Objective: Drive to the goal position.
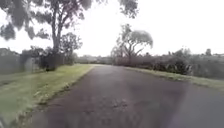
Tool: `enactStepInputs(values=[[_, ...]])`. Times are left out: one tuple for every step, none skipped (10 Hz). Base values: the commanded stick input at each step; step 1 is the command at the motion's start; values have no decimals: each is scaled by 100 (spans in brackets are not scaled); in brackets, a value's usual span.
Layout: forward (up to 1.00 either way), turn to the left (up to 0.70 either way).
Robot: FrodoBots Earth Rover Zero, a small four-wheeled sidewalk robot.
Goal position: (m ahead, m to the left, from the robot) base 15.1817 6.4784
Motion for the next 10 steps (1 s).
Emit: enactStepInputs(values=[[70,-35],[70,-35],[70,-35],[70,-35],[70,-35],[70,-35],[70,-35],[70,-35],[70,-20],[70,-6]])
